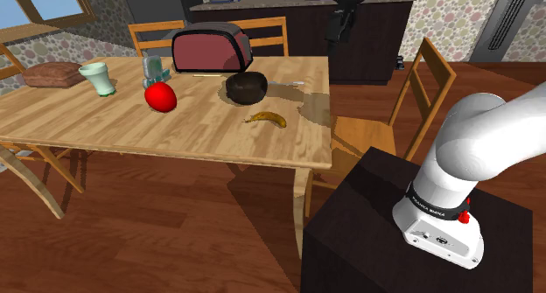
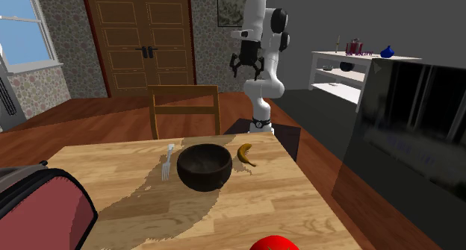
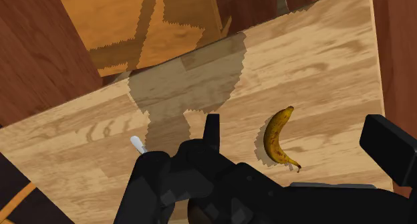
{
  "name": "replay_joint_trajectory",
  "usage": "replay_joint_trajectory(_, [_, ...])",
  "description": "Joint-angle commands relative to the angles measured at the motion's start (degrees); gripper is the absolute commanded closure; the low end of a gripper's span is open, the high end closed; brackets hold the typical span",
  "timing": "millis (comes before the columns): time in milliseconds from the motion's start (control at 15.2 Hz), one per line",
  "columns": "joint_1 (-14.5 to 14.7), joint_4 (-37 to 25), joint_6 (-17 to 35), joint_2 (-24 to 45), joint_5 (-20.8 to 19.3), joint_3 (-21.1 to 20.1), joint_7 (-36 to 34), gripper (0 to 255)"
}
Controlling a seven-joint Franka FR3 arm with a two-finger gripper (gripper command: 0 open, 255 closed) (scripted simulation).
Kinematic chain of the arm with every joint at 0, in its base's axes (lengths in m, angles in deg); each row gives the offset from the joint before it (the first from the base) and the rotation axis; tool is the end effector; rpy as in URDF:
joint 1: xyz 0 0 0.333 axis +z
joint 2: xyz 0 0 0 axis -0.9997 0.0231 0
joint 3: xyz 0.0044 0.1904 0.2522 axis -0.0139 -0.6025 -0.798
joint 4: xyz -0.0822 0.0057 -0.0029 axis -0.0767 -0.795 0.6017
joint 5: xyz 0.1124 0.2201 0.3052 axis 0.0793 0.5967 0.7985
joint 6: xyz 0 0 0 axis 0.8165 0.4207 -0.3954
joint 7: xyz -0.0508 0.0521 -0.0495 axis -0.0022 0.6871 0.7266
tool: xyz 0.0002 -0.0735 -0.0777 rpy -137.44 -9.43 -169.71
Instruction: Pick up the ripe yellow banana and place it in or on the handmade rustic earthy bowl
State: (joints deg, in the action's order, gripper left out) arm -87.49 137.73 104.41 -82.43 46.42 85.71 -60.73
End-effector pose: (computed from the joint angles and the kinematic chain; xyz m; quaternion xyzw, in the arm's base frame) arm 0.3164 0.0066 0.6116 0.9931 0.0870 0.0648 0.0456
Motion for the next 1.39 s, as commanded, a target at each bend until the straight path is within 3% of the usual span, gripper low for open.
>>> replay_joint_trajectory(0, [0.0,0.0,0.0,0.0,0.0,0.0,0.0,0])
replay_joint_trajectory(660, [0.3,-1.0,13.9,18.9,-0.9,-3.5,-3.8,0])
replay_joint_trajectory(1320, [0.4,-9.1,23.3,40.7,-4.5,-6.3,-8.7,0])
